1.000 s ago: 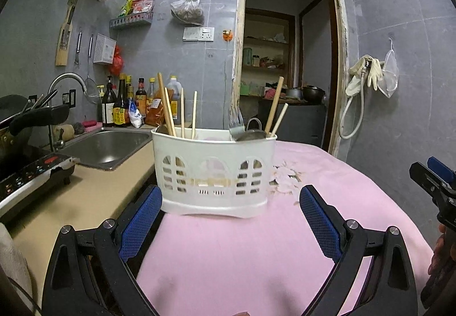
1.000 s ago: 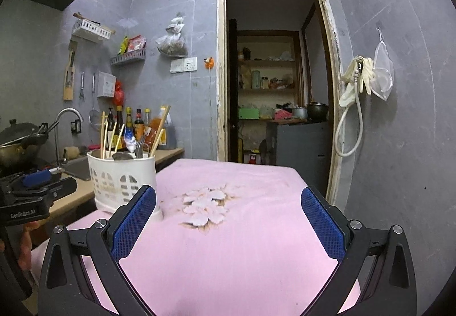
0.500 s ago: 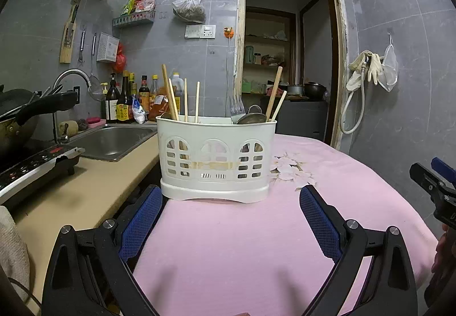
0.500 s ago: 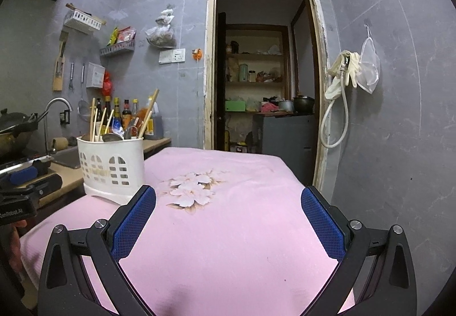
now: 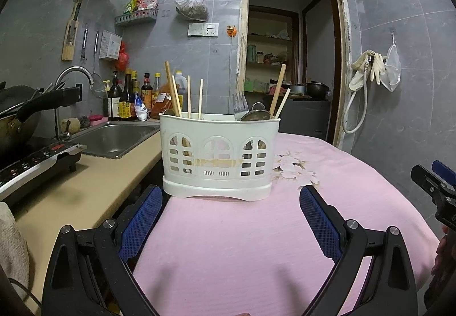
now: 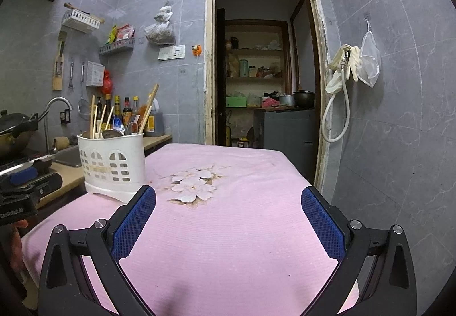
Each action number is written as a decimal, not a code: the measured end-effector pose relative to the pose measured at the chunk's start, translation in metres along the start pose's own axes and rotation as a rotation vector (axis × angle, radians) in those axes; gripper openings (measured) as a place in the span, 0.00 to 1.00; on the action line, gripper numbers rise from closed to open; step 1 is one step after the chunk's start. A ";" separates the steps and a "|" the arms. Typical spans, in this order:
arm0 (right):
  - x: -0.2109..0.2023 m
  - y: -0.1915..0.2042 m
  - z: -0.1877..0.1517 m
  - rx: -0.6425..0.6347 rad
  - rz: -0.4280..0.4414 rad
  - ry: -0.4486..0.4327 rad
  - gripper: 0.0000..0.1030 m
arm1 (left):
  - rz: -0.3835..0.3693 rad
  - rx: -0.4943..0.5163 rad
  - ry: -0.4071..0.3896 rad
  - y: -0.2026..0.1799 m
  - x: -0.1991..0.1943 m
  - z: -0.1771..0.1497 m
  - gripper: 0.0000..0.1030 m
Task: Organize utensils
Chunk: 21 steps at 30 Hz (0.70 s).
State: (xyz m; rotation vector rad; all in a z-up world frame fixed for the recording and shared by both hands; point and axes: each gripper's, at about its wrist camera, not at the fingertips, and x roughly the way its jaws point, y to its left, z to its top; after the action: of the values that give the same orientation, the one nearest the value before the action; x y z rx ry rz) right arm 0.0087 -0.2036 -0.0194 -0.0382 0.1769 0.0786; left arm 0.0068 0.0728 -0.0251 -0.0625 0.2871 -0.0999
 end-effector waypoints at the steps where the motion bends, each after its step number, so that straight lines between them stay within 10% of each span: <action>1: 0.000 0.000 0.000 0.000 0.001 0.000 1.00 | -0.001 -0.001 0.000 0.000 0.000 0.000 0.92; 21: 0.001 0.002 0.002 -0.001 0.003 0.002 1.00 | -0.003 -0.007 0.004 0.002 0.000 0.000 0.92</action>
State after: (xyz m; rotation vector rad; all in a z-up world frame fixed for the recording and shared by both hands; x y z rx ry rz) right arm 0.0094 -0.2015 -0.0176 -0.0386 0.1794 0.0820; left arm 0.0074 0.0748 -0.0256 -0.0699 0.2909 -0.1015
